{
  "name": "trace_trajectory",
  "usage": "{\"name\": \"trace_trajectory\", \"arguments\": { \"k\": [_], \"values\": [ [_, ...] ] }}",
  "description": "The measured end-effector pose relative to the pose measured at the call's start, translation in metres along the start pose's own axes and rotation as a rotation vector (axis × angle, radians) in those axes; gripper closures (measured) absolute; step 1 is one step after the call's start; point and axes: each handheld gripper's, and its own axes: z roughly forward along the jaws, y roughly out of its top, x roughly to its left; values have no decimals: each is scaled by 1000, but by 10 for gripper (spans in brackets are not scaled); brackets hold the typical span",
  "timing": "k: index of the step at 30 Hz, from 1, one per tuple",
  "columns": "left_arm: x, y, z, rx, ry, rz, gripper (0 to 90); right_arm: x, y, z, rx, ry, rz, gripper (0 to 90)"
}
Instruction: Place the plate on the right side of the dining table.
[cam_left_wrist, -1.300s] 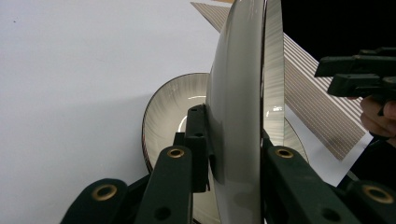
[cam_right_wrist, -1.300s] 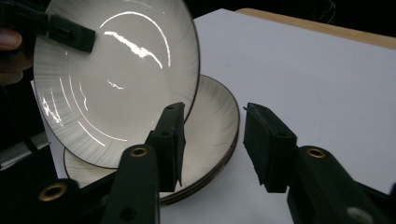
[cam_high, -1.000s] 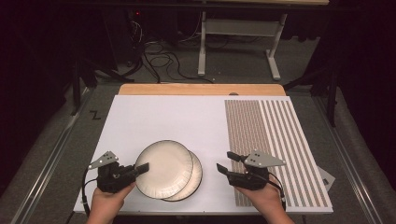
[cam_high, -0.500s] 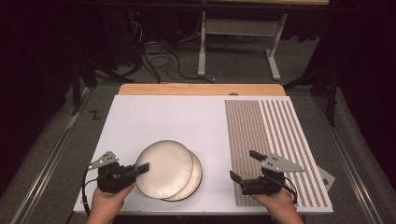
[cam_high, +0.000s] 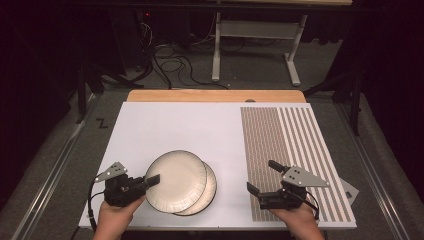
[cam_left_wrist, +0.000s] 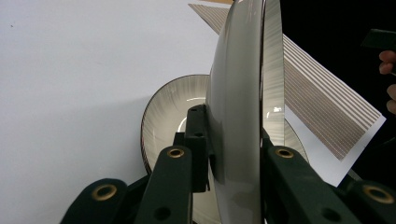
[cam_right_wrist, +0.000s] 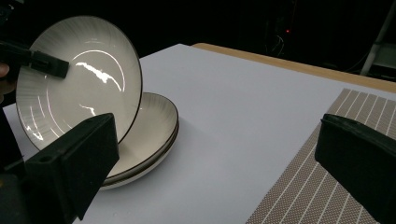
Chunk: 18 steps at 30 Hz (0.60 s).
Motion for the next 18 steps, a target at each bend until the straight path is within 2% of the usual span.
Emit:
{"name": "trace_trajectory", "arguments": {
  "k": [7,12,14,18],
  "values": [
    [-1,0,1,-1,-1,2,781,-6,3,5,4,3,11,1],
    [0,0,1,-3,-2,2,781,-7,8,16,19,14,10,1],
    [-1,0,1,-3,-2,3,781,-6,9,22,-4,12,-14,2],
    [0,0,1,-3,-2,2,781,-5,12,33,23,40,-1,12]
  ]
}}
